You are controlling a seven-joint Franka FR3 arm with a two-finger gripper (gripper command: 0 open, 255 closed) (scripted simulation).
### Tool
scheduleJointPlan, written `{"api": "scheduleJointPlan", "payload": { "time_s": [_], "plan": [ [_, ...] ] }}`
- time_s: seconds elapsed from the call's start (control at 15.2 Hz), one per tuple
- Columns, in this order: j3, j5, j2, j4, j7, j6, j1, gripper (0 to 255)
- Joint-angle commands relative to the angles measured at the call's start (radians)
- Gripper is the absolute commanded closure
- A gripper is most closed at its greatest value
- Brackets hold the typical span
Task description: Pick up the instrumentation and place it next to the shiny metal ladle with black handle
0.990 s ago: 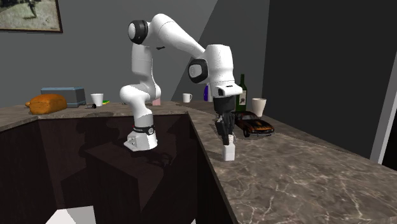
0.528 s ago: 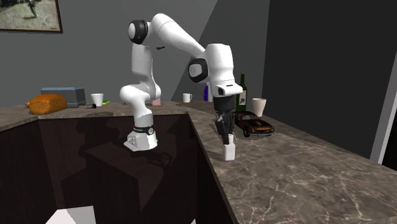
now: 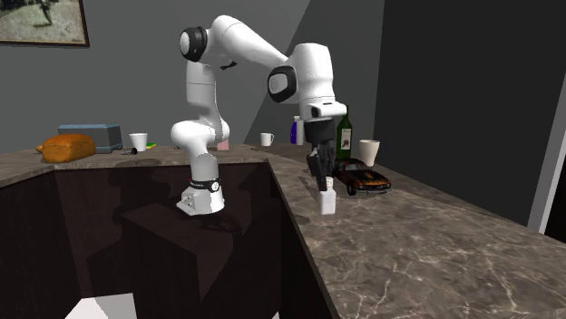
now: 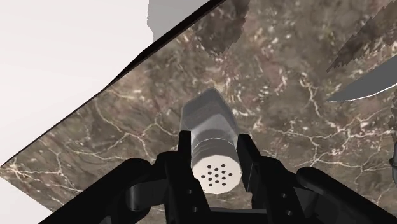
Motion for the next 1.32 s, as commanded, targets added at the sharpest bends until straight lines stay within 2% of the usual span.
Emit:
{"api": "scheduleJointPlan", "payload": {
  "time_s": [0.0,1.25],
  "plan": [
    [0.0,-0.003,-0.011,0.015,0.004,-0.026,0.001,255],
    [0.0,-0.022,-0.082,0.189,0.022,-0.271,0.002,255]
  ]
}}
